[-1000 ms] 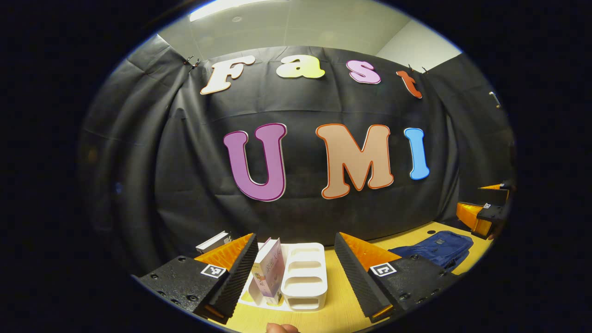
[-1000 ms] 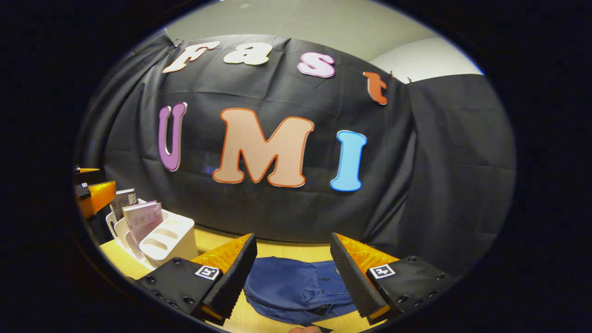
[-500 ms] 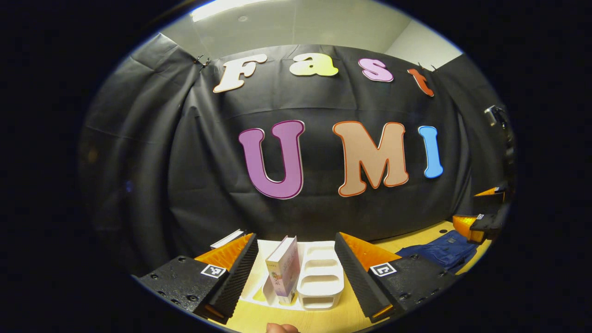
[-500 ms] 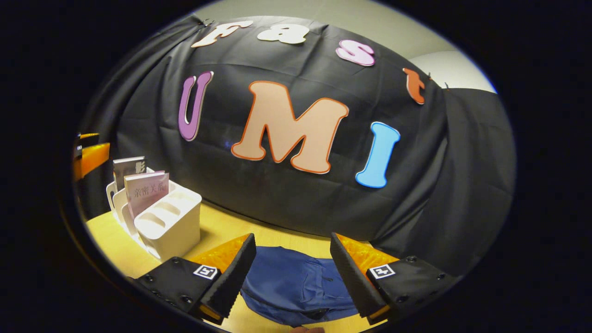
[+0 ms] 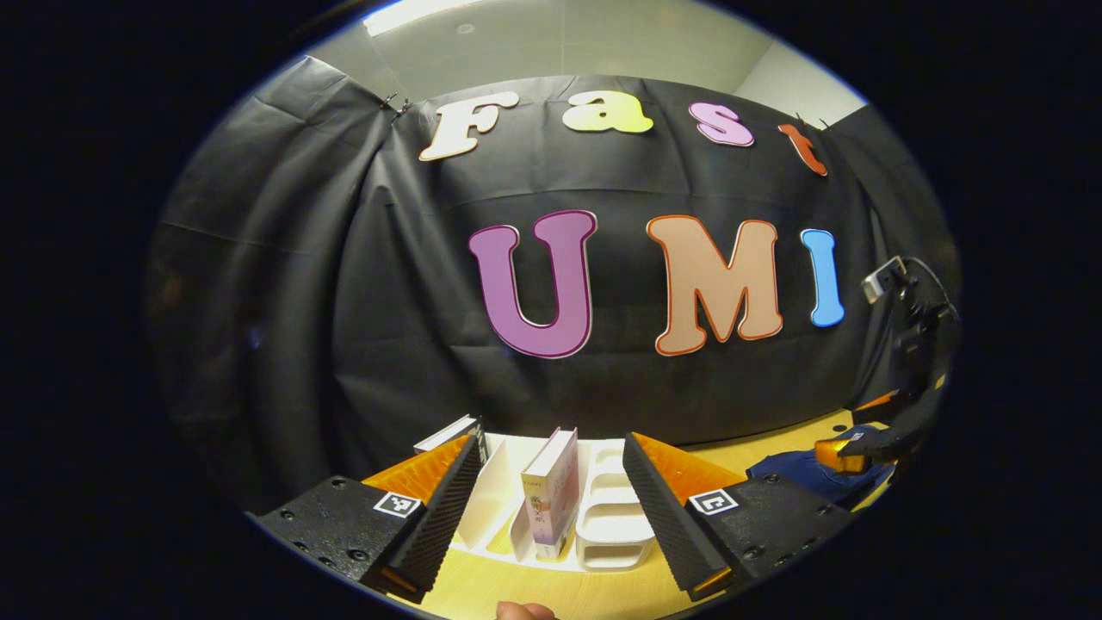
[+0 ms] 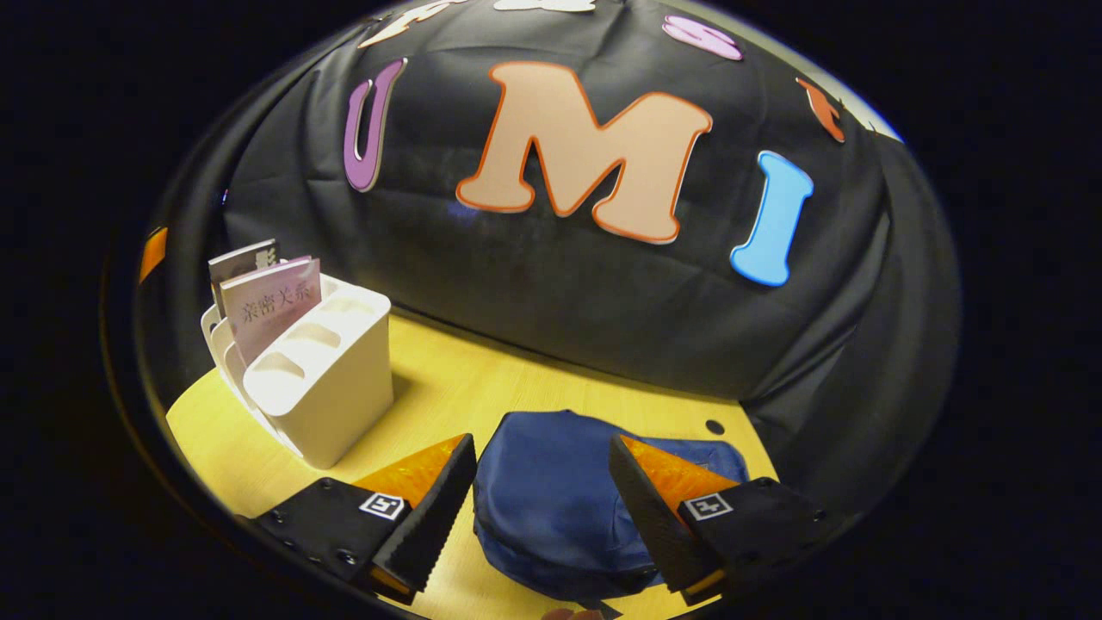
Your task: Open the schoolbag, grab two books from the bookshelf and put them into the schoolbag.
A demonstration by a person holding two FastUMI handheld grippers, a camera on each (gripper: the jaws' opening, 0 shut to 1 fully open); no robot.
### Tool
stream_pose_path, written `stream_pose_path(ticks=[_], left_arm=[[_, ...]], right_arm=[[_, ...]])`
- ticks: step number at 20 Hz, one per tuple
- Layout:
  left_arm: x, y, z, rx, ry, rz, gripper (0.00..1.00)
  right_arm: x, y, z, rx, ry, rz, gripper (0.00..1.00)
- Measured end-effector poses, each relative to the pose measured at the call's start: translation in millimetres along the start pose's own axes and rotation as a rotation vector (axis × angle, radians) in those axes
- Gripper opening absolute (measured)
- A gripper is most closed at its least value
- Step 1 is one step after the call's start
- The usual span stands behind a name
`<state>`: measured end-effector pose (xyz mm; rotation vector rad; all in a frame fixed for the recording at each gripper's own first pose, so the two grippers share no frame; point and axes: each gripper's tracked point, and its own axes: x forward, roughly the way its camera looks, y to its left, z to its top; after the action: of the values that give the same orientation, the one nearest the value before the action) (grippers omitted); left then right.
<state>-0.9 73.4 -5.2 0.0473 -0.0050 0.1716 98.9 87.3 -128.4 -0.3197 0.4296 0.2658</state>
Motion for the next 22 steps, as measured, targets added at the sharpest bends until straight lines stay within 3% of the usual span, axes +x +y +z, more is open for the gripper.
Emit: stream_pose_path(ticks=[3, 4, 7, 8, 10, 11, 13, 15, 16, 17, 18, 20, 22], left_arm=[[2.1, 6.5, -3.0, 0.005, 0.008, 0.009, 1.0], [2.4, 9.4, -5.9, 0.004, 0.012, 0.012, 1.0], [5.4, 17.0, -8.4, 0.004, 0.022, 0.019, 1.0], [5.8, 18.4, -10.8, 0.006, 0.023, 0.021, 0.96], [7.3, 25.2, -11.7, 0.013, 0.027, 0.026, 1.0], [8.7, 27.6, -12.7, 0.015, 0.026, 0.028, 0.96], [11.2, 34.4, -16.0, 0.016, 0.034, 0.036, 1.0], [12.8, 41.7, -21.5, 0.01, 0.045, 0.046, 0.96], [13.5, 45.2, -22.9, 0.005, 0.05, 0.05, 1.0], [13.6, 49.4, -24.6, 0.003, 0.053, 0.055, 0.96], [14.1, 52.3, -27.1, 0.0, 0.055, 0.059, 0.96], [15.2, 56.1, -30.3, -0.006, 0.064, 0.065, 1.0], [15.6, 61.0, -32.7, -0.008, 0.066, 0.07, 1.0]], right_arm=[[21.5, 11.5, -17.2, -0.026, 0.072, 0.012, 0.96], [30.7, 16.0, -22.2, -0.036, 0.091, 0.012, 1.0], [59.6, 29.7, -39.7, -0.065, 0.151, 0.012, 0.96], [66.5, 33.2, -45.5, -0.074, 0.171, 0.007, 1.0], [81.5, 38.9, -59.9, -0.107, 0.212, -0.012, 0.96], [86.7, 41.5, -68.5, -0.132, 0.24, -0.02, 0.98], [93.4, 46.8, -86.7, -0.173, 0.293, -0.03, 1.0], [97.0, 47.9, -97.2, -0.227, 0.325, -0.061, 1.0], [97.1, 45.8, -99.9, -0.264, 0.336, -0.087, 0.89], [98.2, 41.9, -105.2, -0.304, 0.347, -0.124, 1.0], [99.9, 41.1, -109.3, -0.328, 0.358, -0.143, 0.89], [104.8, 36.5, -116.7, -0.359, 0.387, -0.181, 0.89], [107.4, 42.5, -120.3, -0.347, 0.402, -0.176, 0.96]])
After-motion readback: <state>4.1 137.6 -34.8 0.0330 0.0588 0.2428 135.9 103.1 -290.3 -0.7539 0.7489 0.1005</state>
